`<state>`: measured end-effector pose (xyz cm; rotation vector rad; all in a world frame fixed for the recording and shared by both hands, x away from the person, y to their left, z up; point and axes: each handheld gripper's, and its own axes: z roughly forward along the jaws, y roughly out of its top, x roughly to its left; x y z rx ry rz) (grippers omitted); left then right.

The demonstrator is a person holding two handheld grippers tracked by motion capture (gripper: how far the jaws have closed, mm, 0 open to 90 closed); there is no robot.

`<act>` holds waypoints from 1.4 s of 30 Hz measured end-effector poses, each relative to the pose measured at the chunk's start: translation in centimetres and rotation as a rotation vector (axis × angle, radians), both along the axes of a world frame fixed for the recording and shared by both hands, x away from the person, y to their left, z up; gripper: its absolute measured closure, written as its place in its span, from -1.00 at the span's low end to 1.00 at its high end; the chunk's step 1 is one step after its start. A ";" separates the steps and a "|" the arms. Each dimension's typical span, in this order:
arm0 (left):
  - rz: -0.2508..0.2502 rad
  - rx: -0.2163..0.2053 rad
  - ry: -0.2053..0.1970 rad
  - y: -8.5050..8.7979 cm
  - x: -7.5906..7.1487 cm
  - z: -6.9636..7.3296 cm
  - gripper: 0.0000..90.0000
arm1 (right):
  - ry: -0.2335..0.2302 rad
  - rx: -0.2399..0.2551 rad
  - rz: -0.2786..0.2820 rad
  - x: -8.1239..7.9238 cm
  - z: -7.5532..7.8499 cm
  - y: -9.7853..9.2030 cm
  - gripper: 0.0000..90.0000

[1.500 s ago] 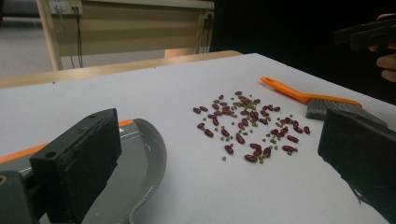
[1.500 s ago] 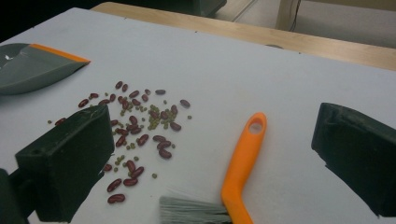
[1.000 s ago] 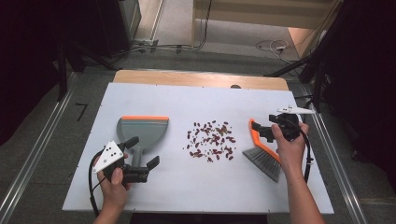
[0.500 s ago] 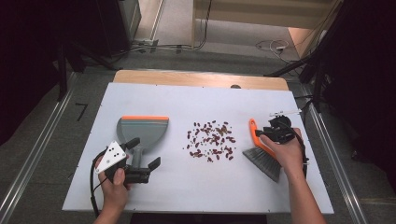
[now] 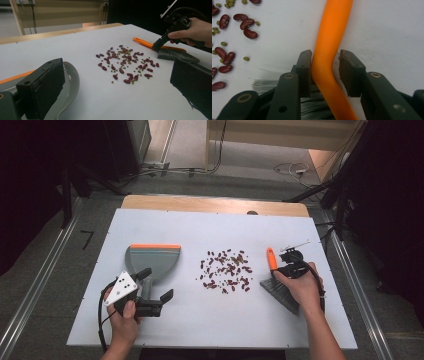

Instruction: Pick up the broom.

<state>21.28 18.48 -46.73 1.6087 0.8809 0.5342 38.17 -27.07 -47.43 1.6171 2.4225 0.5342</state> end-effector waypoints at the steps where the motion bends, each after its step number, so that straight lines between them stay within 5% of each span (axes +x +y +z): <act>1: 0.001 -0.001 0.001 0.0 0.0 0.0 -1.00 | -0.003 -0.017 0.001 0.0 0.0 0.2 0.40; 3: 0.002 -0.002 0.002 0.0 0.0 0.0 -1.00 | -0.016 -0.061 0.015 -0.1 -0.1 0.7 0.43; 9: 0.003 0.006 -0.002 -0.2 0.0 0.1 -1.00 | -0.024 -0.055 0.010 -0.2 -0.1 0.5 0.51; 13: 0.004 0.003 -0.004 -0.1 -0.1 0.1 -1.00 | -0.049 -0.034 0.005 -0.6 -0.2 0.4 0.51; 17: 0.000 -0.002 -0.003 -0.1 0.0 0.1 -1.00 | -0.121 0.063 0.006 -1.4 -0.1 -0.7 0.51; 23: -0.007 0.007 -0.005 -0.3 0.0 0.1 -1.00 | -0.274 0.262 -0.051 -3.0 0.6 -3.2 0.51; 28: -0.010 0.004 -0.014 -0.5 -0.1 0.2 -1.00 | -0.380 0.365 -0.084 -3.9 0.8 -4.6 0.52; 29: -0.010 0.004 -0.016 -0.5 0.0 0.3 -1.00 | -0.454 0.396 -0.080 -4.5 0.9 -4.9 0.52; 36: -0.010 0.004 -0.019 -0.7 0.0 0.3 -1.00 | -0.658 0.425 -0.084 -6.0 2.0 -5.1 0.53; 42: -0.015 0.004 -0.029 -1.1 0.1 0.6 -1.00 | -0.752 0.430 -0.078 -6.9 3.3 -4.7 0.53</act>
